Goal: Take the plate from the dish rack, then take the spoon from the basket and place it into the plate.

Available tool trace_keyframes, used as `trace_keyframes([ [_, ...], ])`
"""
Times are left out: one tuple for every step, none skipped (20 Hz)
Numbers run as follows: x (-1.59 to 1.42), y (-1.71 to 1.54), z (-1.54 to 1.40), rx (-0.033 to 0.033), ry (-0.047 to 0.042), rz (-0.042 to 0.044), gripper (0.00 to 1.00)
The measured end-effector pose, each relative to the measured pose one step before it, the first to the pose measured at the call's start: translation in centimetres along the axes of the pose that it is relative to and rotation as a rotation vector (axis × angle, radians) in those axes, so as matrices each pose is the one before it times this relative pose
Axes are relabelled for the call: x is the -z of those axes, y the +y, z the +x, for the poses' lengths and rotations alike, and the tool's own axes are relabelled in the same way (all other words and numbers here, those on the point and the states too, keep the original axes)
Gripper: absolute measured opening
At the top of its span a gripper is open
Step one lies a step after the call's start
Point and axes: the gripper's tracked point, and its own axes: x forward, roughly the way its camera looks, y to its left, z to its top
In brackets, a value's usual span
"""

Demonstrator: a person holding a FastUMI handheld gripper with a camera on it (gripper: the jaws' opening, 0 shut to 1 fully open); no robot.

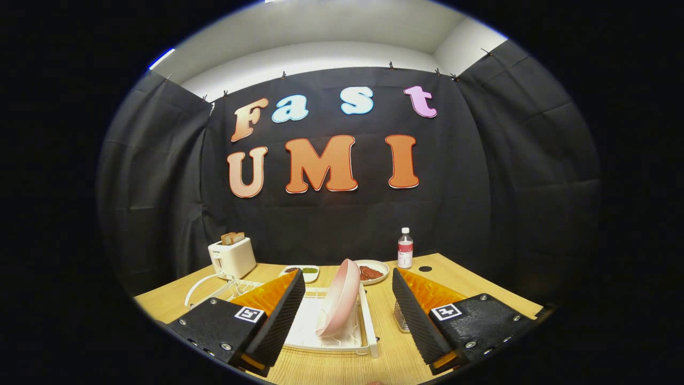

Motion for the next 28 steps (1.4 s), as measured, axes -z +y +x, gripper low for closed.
trace_keyframes([
  [0.063, -0.098, 0.163, 0.00993, 0.00752, -0.00462, 0.98],
  [0.114, -0.005, 0.205, 0.01229, 0.00931, -0.00456, 0.98],
  [0.129, 0.062, 0.221, 0.00919, 0.00946, -0.0028, 0.98],
  [0.203, 0.232, 0.347, 0.00776, 0.01091, -0.00091, 0.98],
  [0.214, 0.173, 0.442, 0.01081, 0.01274, 0.00065, 0.98],
  [0.463, 0.177, 0.571, 0.01347, 0.01896, -0.00177, 0.98],
  [0.522, 0.187, 0.644, 0.01273, 0.02087, -0.00246, 0.98],
  [0.645, 0.355, 0.832, 0.00979, 0.02253, -0.00244, 0.98],
  [0.743, 0.269, 0.879, 0.00936, 0.03054, -0.00503, 0.98],
  [1.001, 0.185, 1.011, 0.01315, 0.0358, -0.0037, 0.98],
  [0.776, 0.028, 0.924, 0.01786, 0.03339, 0.00049, 0.98],
  [0.838, -0.13, 0.953, 0.02427, 0.03506, 0.00398, 0.98],
  [0.564, -0.194, 0.852, 0.02938, 0.02664, 0.00609, 0.98],
  [0.314, -0.019, 0.687, 0.02312, 0.01486, 0.0011, 0.98],
  [0.259, 0.075, 0.594, 0.01758, 0.00962, 0.00163, 0.98],
  [0.297, 0.167, 0.457, 0.01085, 0.00901, 0.00007, 0.95],
  [0.188, 0.065, 0.32, 0.01443, 0.00903, -0.00513, 0.93],
  [0.21, -0.015, 0.298, 0.01429, 0.00844, -0.00574, 0.87],
  [0.219, 0.153, 0.203, 0.00701, 0.00909, -0.00616, 0.84],
  [0.135, 0.191, 0.082, 0.00524, 0.00591, -0.00902, 0.75],
  [-0.038, 0.163, 0.051, 0.00647, 0.00052, -0.0139, 0.67],
  [0.191, -0.137, 0.056, 0.02018, 0.00774, -0.02545, 0.59],
  [0.088, -0.503, 0.175, 0.0333, 0.01295, -0.0316, 0.53],
  [-0.049, -0.268, -0.021, 0.02527, 0.00302, -0.01835, 0.43],
  [-0.245, 0.111, -0.056, 0.01021, 0.00135, 0.00419, 0.32],
  [-0.439, 0.33, -0.184, -0.00155, -0.00317, 0.00915, 0.26],
  [-0.502, 0.133, -0.042, 0.00404, -0.00592, 0.00827, 0.24],
  [-0.423, -0.182, -0.08, 0.01949, -0.00799, 0.00174, 0.2],
])
